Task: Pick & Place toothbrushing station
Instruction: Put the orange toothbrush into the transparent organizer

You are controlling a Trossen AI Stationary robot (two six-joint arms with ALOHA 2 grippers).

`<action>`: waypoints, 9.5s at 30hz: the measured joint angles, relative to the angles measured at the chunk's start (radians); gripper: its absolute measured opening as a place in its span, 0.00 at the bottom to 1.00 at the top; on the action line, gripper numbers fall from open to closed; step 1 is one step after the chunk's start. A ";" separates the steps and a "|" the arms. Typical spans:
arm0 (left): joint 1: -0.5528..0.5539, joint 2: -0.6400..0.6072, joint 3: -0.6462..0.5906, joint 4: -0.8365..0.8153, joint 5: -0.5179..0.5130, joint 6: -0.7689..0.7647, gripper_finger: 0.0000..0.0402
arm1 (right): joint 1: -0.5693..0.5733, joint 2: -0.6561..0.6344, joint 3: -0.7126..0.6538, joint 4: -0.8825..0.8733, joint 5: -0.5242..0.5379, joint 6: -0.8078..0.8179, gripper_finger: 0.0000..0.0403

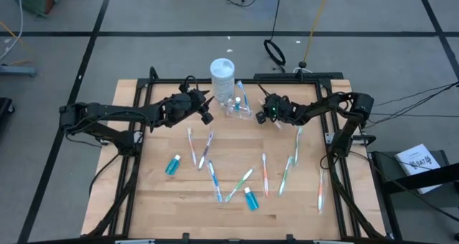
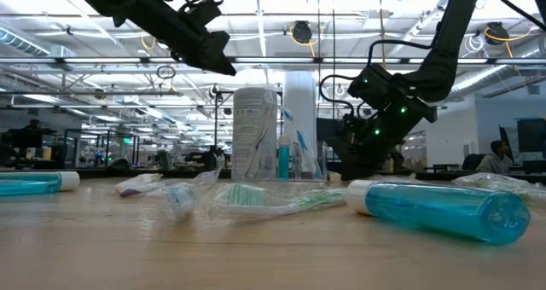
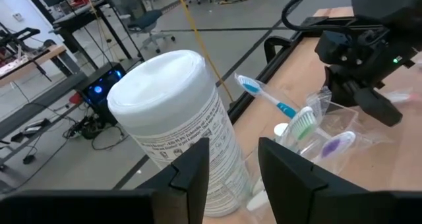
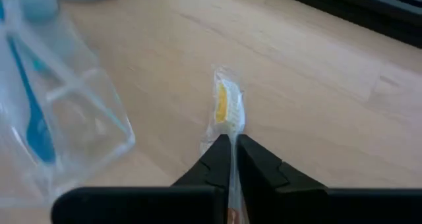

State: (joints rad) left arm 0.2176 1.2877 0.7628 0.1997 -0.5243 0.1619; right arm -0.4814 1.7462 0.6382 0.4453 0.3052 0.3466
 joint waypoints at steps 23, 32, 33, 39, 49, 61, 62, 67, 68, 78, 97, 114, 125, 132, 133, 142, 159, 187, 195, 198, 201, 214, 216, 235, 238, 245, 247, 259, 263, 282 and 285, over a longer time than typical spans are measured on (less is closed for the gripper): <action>0.000 0.000 0.000 0.040 0.000 0.019 0.34 | 0.199 -0.436 -0.002 0.276 0.108 -0.379 0.00; 0.000 0.000 0.000 0.041 0.000 0.023 0.34 | 0.213 -0.290 0.000 0.680 0.083 -0.495 0.00; 0.000 0.000 0.000 0.041 0.000 0.023 0.34 | 0.212 -0.264 0.000 0.710 0.083 -0.503 0.00; 0.000 0.000 0.000 0.043 0.000 0.020 0.34 | 0.207 -0.115 0.005 0.804 0.090 -0.539 0.00; 0.000 0.000 0.000 0.044 0.001 0.017 0.34 | 0.166 0.013 0.005 0.932 0.140 -0.601 0.00; 0.000 0.000 0.000 0.044 0.002 0.017 0.34 | 0.162 0.013 0.005 1.062 0.139 -0.671 0.00; 0.000 0.000 0.000 0.044 0.002 0.017 0.34 | 0.162 0.013 0.005 1.036 0.139 -0.670 0.00; 0.000 0.000 0.000 0.044 0.003 0.017 0.34 | 0.161 0.014 0.005 0.867 0.139 -0.622 0.00; 0.000 0.000 0.000 0.044 0.003 0.017 0.34 | 0.161 0.014 0.005 0.854 0.141 -0.628 0.00; 0.000 0.000 0.000 0.043 0.003 0.017 0.34 | 0.143 0.013 0.006 0.997 0.165 -0.642 0.00; 0.000 0.000 0.000 0.038 0.003 0.013 0.34 | 0.140 0.014 0.006 0.648 0.165 -0.542 0.15; 0.000 0.000 0.000 -0.056 0.025 -0.044 0.34 | 0.199 -0.103 0.006 0.354 0.165 -0.459 0.44; -0.002 0.000 0.000 -0.109 0.243 -0.196 0.34 | 0.231 -0.103 0.005 0.289 0.164 -0.352 0.41; -0.018 0.000 0.000 -0.233 0.323 -0.284 0.34 | 0.231 -0.095 0.005 0.279 0.162 -0.332 0.41; -0.021 0.000 0.000 -0.247 0.324 -0.294 0.34 | 0.231 -0.094 0.005 0.277 0.162 -0.332 0.41; -0.031 0.004 0.000 -0.412 0.464 -0.438 0.34 | 0.231 -0.095 0.006 0.283 0.162 -0.331 0.40; -0.074 0.225 0.000 -0.483 0.573 -0.560 0.34 | 0.231 -0.095 0.006 0.283 0.162 -0.332 0.40; 0.008 0.198 0.000 -0.853 0.366 -0.991 0.34 | 0.231 -0.095 0.006 0.283 0.161 -0.332 0.40; 0.036 0.272 0.001 -0.823 0.401 -0.966 0.34 | 0.231 -0.095 0.005 0.282 0.162 -0.331 0.40; 0.054 0.293 0.006 -0.806 0.423 -0.918 0.34 | 0.231 -0.095 0.005 0.281 0.161 -0.332 0.40; 0.065 0.304 0.003 -0.780 0.445 -0.848 0.34 | 0.231 -0.095 0.005 0.281 0.161 -0.331 0.40; 0.064 0.302 0.001 -0.748 0.445 -0.794 0.34 | 0.231 -0.095 0.005 0.282 0.161 -0.332 0.40; 0.064 0.303 0.001 -0.746 0.445 -0.793 0.34 | 0.231 -0.095 0.005 0.282 0.161 -0.331 0.40; 0.064 0.304 0.000 -0.745 0.446 -0.785 0.34 | 0.231 -0.095 0.005 0.282 0.161 -0.331 0.40; 0.064 0.304 0.000 -0.745 0.450 -0.770 0.31 | 0.231 -0.095 0.005 0.282 0.161 -0.331 0.40; 0.065 0.304 -0.001 -0.710 0.452 -0.698 0.17 | 0.231 -0.095 0.005 0.282 0.161 -0.331 0.40; 0.065 0.304 -0.001 -0.686 0.451 -0.677 0.14 | 0.231 -0.095 0.005 0.282 0.161 -0.331 0.40; 0.052 0.308 0.050 -0.592 0.455 -0.575 0.10 | 0.231 -0.095 0.005 0.282 0.161 -0.332 0.40; 0.035 0.308 0.089 -0.540 0.406 -0.494 0.10 | 0.231 -0.095 0.005 0.282 0.161 -0.332 0.40; 0.022 0.294 0.182 -0.018 0.105 -0.170 0.10 | 0.231 -0.095 0.005 0.278 0.161 -0.332 0.40; 0.024 0.292 0.182 0.058 0.032 -0.095 0.10 | 0.231 -0.095 0.005 0.275 0.161 -0.332 0.40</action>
State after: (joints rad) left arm 0.2417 1.5799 0.9443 0.2579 -0.4921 0.0669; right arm -0.2508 1.6516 0.6434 0.7207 0.4664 0.0151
